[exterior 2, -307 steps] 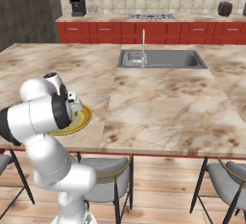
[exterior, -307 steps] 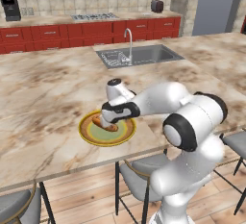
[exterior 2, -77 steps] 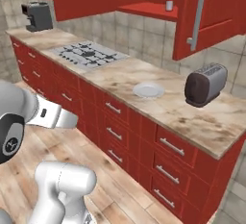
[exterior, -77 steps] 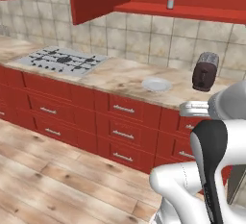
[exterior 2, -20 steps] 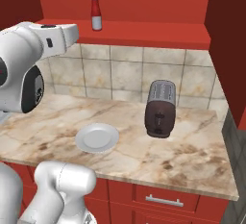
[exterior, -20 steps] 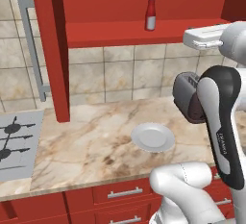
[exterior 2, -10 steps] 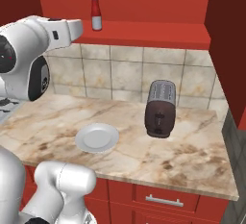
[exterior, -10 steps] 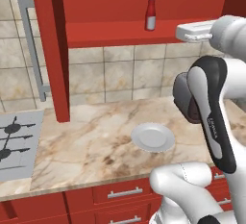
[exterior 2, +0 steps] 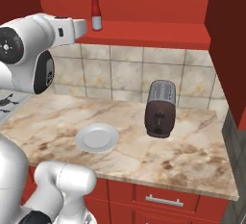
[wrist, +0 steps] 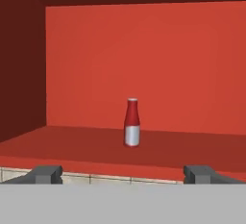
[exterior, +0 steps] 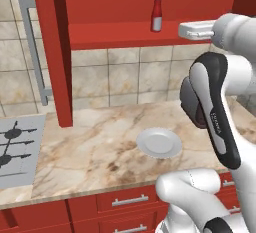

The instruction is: Move the hot dog bun to the plate on the dining table and place the condiment next to that plate. Then navigate to the fridge and take the sausage and place it on the plate as well.

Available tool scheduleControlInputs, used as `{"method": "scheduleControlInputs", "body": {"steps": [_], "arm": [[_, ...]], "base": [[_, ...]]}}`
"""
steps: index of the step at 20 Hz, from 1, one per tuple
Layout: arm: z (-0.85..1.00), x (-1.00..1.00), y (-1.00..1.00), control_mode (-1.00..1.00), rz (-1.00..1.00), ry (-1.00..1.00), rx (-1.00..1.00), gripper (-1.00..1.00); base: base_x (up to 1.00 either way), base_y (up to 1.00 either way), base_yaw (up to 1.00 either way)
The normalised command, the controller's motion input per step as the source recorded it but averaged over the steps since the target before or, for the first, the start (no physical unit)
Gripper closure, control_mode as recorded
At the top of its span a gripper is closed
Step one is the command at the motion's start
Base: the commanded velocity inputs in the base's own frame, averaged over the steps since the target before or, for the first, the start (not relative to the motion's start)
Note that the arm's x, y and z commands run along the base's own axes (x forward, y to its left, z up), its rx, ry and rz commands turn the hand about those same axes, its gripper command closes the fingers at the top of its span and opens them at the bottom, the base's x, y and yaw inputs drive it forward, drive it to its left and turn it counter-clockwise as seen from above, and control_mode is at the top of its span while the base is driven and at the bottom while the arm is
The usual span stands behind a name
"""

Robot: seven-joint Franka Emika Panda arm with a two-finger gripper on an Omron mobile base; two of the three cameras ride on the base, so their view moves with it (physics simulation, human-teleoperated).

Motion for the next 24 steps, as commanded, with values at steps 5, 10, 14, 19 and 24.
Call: {"method": "scheduleControlInputs", "body": {"steps": [5, 10, 14, 19, 24], "arm": [[0.0, 0.51, 0.05, -1.0, -0.05, 0.04, 0.01, -1.0], [0.0, 0.59, 0.0, -1.0, -0.05, 0.0, 0.0, -1.0], [0.0, 0.55, 0.0, -1.0, -0.03, 0.0, 0.0, -1.0], [0.0, 0.54, 0.0, -1.0, -0.01, 0.0, 0.0, -1.0], [-0.02, 0.55, 0.0, -1.0, -0.02, 0.0, 0.0, -1.0]], "base": [[0.0, 0.0, 0.0], [0.0, 0.0, 0.0], [0.0, 0.0, 0.0], [0.0, 0.0, 0.0], [0.0, 0.0, 0.0]]}}
